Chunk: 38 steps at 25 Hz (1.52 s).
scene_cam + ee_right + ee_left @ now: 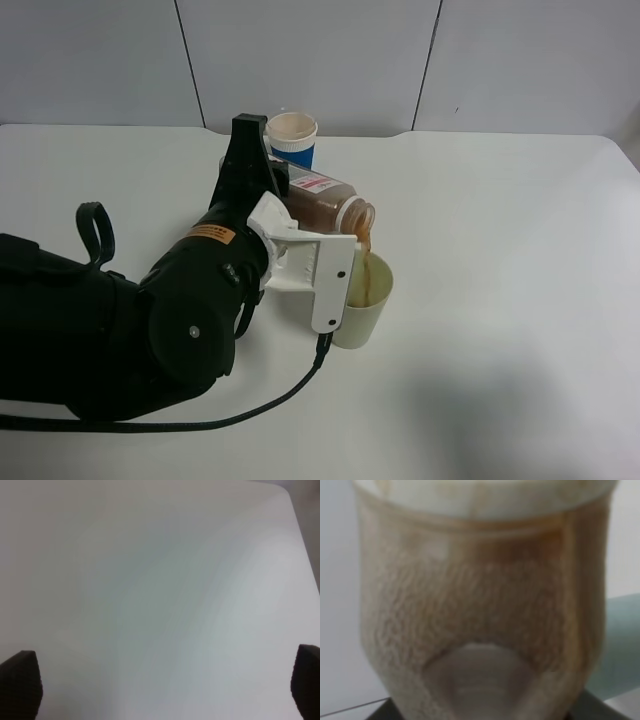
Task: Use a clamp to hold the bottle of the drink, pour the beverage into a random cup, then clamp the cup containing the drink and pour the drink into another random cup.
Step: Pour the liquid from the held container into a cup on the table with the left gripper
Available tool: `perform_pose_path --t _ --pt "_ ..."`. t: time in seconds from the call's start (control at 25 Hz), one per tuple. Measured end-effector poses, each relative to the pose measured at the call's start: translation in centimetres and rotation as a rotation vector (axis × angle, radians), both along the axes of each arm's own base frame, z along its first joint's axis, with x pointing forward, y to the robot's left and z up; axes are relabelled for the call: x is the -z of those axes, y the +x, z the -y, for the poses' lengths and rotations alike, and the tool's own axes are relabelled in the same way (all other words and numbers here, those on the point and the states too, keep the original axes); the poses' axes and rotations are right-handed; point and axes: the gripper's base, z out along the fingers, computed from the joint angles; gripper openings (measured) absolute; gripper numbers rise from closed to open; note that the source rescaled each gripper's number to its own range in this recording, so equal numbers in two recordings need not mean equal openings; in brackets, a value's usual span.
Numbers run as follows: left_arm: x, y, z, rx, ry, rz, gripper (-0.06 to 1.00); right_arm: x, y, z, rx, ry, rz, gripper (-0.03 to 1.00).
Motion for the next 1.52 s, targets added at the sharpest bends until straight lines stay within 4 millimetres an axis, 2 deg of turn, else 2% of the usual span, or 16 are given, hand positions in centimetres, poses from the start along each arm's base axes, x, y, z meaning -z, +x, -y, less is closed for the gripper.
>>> perform_pose_path --t 0.24,1.52 --pt "0.11 0.7 -0.7 -0.024 0.012 0.007 0.02 0.0 0.0 0.0 0.0 0.0 0.0 1.0" --pt "-0.01 0.74 -0.54 0.004 0.052 0.026 0.02 0.0 0.0 0.0 0.0 0.0 0.0 1.0"
